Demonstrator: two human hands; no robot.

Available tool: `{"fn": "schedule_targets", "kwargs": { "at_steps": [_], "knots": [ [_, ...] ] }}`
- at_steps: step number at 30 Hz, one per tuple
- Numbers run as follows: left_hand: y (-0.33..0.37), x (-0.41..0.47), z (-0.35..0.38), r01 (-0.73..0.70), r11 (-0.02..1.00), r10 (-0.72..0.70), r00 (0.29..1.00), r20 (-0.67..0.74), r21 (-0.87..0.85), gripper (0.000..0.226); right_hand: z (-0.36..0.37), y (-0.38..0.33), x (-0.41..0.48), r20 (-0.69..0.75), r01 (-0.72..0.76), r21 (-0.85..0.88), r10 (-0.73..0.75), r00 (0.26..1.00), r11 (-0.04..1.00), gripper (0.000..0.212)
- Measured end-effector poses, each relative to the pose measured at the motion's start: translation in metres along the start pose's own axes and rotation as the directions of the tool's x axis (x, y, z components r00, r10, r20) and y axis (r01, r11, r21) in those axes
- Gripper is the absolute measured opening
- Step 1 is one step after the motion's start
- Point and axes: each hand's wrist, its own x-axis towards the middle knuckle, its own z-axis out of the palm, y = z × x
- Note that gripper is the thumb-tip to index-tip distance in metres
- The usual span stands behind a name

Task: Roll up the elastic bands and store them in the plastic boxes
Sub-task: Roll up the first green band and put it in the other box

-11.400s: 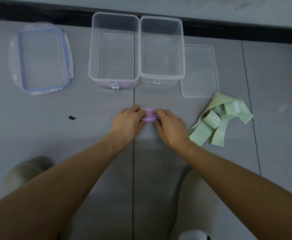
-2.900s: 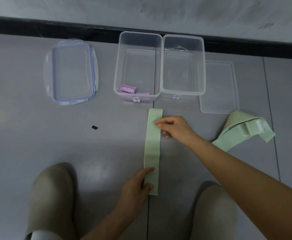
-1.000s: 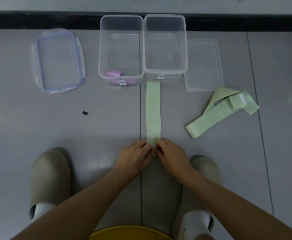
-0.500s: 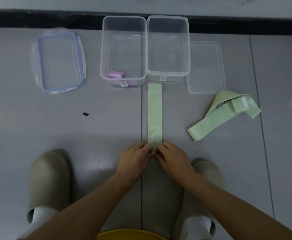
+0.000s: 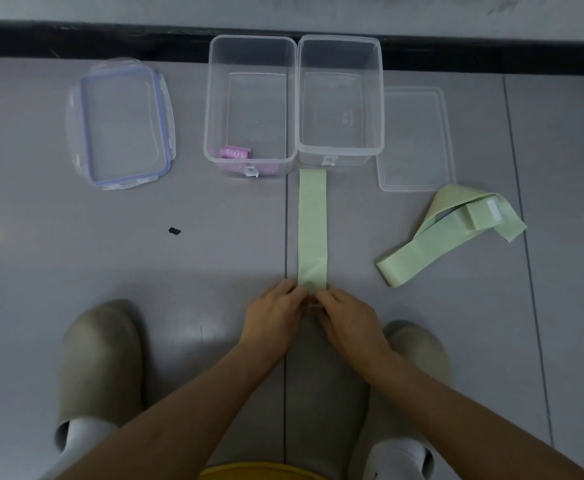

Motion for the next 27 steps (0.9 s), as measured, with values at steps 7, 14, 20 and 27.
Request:
{"fn": "schedule_targets", "kwargs": {
  "at_steps": [7, 14, 20, 27],
  "knots": [
    [0.0, -0.001, 0.004, 0.061, 0.998, -0.061, 0.998, -0.006, -0.001, 0.006, -0.002, 0.007, 0.002, 0.014, 0.096, -0.179, -0.095, 0.995, 0.979, 0.023],
    [0.0, -0.005, 0.007, 0.042, 0.999, -0.042, 0.999, -0.016, 0.01, 0.013, -0.007, 0.004, 0.013, -0.003, 0.032, -0.058, -0.032, 0.999, 0.998, 0.012],
    [-0.003, 0.004, 0.0, 0.002, 1.0, -0.002, 1.0, -0.012, 0.007, 0.008, -0.005, 0.005, 0.012, -0.015, -0.019, 0.033, 0.02, 1.0, 0.999, 0.011],
    [-0.003, 0.014, -0.007, 0.015, 1.0, -0.015, 1.0, 0.008, 0.002, 0.005, -0.003, 0.004, 0.008, -0.035, -0.016, -0.04, 0.015, 0.999, 0.999, 0.011]
  ]
}}
